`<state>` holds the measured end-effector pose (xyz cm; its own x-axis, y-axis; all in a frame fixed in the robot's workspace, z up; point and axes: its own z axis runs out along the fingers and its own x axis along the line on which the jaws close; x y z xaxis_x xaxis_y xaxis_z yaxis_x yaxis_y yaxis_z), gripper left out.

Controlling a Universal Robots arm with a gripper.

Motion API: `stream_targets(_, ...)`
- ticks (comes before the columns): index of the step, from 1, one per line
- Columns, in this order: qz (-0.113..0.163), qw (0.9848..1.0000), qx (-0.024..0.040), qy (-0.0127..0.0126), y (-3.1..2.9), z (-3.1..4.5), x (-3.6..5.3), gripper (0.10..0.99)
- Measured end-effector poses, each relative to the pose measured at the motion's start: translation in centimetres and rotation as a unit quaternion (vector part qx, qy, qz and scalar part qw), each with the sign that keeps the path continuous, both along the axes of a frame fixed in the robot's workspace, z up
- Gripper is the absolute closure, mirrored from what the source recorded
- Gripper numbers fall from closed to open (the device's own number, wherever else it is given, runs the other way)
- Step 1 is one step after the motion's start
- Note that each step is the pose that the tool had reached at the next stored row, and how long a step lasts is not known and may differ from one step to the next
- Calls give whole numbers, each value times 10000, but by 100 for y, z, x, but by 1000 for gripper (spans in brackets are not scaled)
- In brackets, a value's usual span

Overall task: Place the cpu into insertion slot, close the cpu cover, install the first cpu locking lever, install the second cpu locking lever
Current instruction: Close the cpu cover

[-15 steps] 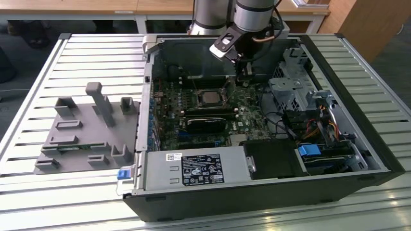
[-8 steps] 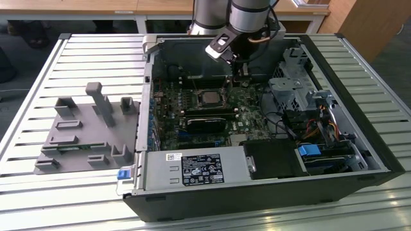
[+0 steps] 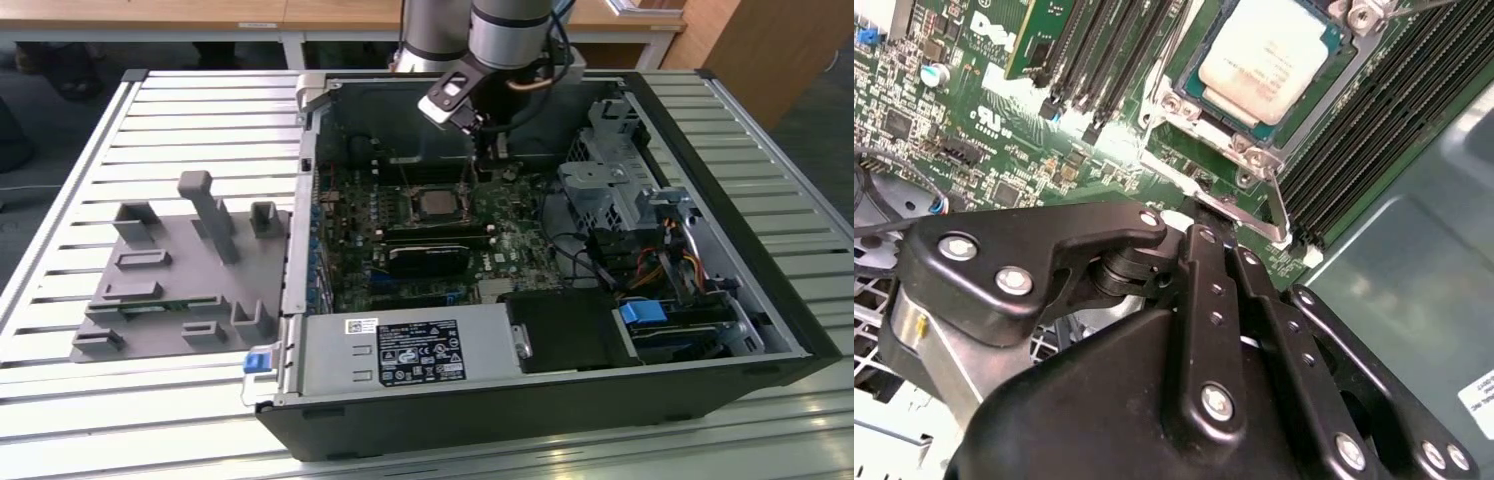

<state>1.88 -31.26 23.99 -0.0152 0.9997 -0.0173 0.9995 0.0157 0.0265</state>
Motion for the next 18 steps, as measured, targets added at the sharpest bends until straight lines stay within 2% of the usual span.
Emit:
stream_targets(11,-1,10000,1,0,0,-16,-32,980)
stream_targets(18,0,10000,0,0,0,-41,-83,980)
